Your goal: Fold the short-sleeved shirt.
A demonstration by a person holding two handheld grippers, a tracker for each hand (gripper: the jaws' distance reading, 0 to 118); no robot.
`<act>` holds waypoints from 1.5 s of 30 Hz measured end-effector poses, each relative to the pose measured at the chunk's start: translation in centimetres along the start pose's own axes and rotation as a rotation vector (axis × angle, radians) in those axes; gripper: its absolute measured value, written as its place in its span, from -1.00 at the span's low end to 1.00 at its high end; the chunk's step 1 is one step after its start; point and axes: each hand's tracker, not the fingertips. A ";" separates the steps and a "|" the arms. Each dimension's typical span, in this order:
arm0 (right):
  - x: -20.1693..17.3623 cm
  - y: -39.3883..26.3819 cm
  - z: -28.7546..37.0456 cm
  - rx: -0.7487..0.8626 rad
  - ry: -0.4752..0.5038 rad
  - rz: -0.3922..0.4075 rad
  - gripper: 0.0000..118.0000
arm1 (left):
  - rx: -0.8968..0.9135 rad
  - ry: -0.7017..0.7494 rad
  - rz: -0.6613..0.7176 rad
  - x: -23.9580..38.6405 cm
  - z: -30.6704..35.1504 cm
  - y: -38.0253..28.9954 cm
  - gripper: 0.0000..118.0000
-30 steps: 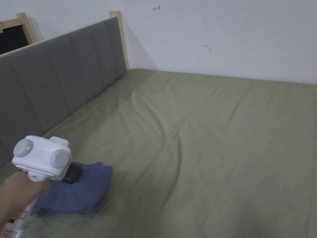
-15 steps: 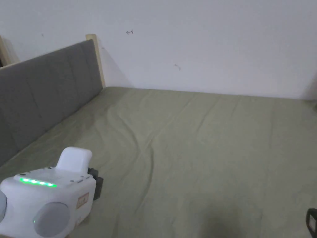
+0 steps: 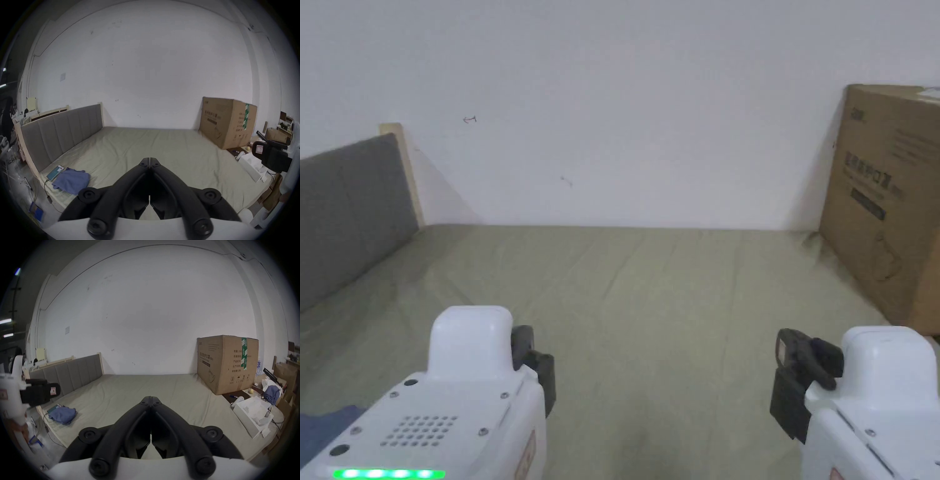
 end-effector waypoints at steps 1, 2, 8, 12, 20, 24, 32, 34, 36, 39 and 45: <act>0.2 -0.2 0.8 0.011 0.004 -0.014 -1.00 | 0.013 0.028 0.025 0.5 0.5 -0.6 -1.00; 0.3 -0.3 1.5 0.010 -0.015 -0.028 -1.00 | 0.005 0.029 0.037 0.8 0.8 -1.0 -1.00; 1.7 -0.7 2.9 0.023 -0.088 -0.045 -0.98 | 0.033 0.046 -0.066 2.1 1.7 -1.0 0.00; 2.7 -0.4 3.8 0.042 -0.095 -0.066 -0.37 | 0.011 -0.019 -0.019 2.1 2.3 -0.9 1.00; 3.0 -0.2 5.3 0.076 -0.121 -0.061 1.00 | 0.048 0.014 -0.027 3.5 3.8 0.7 1.00; 2.9 0.0 5.4 0.075 -0.127 -0.030 1.00 | -0.002 0.063 -0.013 3.4 3.2 0.4 1.00; 3.0 -0.1 5.4 0.060 -0.115 -0.063 1.00 | -0.042 0.096 -0.064 5.1 3.4 -0.4 1.00; 2.8 -0.2 5.5 0.058 -0.128 -0.050 1.00 | -0.041 0.073 -0.072 5.8 3.8 -0.7 1.00; 2.8 -0.2 5.5 0.062 -0.128 -0.041 1.00 | -0.032 0.051 -0.094 6.2 4.0 -0.9 1.00; 3.0 -0.1 5.4 0.056 -0.116 -0.062 1.00 | -0.038 0.046 -0.100 7.0 3.9 -0.8 1.00; 3.4 -0.3 5.2 0.038 -0.135 -0.069 1.00 | -0.104 0.057 -0.021 6.9 3.1 -0.9 1.00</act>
